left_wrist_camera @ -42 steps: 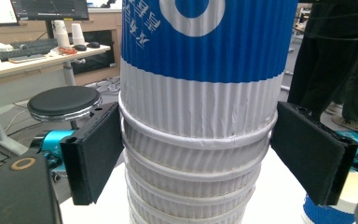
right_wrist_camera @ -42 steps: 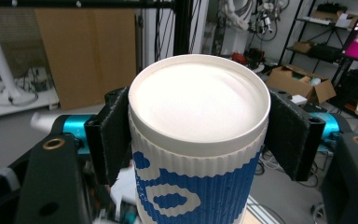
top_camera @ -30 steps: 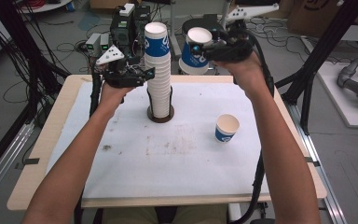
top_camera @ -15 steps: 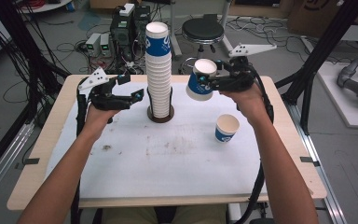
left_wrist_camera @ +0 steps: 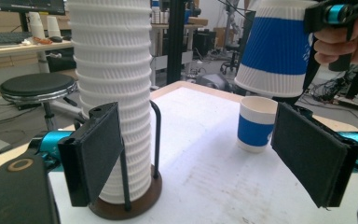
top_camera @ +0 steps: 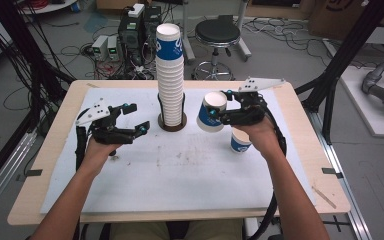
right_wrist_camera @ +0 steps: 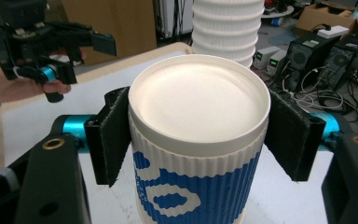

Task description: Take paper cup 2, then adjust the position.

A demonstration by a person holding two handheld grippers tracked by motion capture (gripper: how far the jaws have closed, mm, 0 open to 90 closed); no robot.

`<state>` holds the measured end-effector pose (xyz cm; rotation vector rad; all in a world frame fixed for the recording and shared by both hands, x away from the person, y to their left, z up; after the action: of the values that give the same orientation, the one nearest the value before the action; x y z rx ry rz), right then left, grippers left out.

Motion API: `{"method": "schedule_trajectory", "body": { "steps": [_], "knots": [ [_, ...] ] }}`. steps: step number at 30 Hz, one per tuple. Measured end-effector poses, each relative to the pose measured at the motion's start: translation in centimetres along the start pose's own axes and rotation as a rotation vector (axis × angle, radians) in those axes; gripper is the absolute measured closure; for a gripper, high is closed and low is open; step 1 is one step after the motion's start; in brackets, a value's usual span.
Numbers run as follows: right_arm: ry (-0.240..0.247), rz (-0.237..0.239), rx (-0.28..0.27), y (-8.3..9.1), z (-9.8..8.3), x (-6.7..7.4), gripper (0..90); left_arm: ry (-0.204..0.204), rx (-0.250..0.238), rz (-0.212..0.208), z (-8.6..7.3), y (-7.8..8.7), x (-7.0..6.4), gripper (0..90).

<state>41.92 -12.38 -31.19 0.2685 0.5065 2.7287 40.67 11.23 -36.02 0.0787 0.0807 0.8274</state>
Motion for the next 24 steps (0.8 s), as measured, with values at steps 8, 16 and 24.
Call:
{"method": "schedule_trajectory", "body": {
  "steps": [8,16,24],
  "knots": [
    [0.002,0.006,0.027,-0.8,-1.8,1.0,29.3,-0.013,0.024,-0.017,-0.7,0.9,-0.8,16.3],
    [0.019,0.017,0.044,-1.7,-2.0,1.4,29.3,0.022,0.011,-0.004,-0.8,1.5,0.3,16.3],
    [0.017,0.021,0.041,-1.5,-1.9,1.8,29.3,0.014,0.01,-0.05,-0.7,1.0,-1.1,16.3]
  ]
}}
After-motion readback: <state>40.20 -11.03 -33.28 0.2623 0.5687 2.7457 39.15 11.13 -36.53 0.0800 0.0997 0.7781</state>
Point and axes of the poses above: each handheld gripper's, and its own axes: y roughly backward along the jaws, z roughly out of its top, x roughly to its left, the point moved 10 cm from there along -y, roughly forward along the jaws, and after that the axes turned 13 degrees about z, right-handed, at the moved point
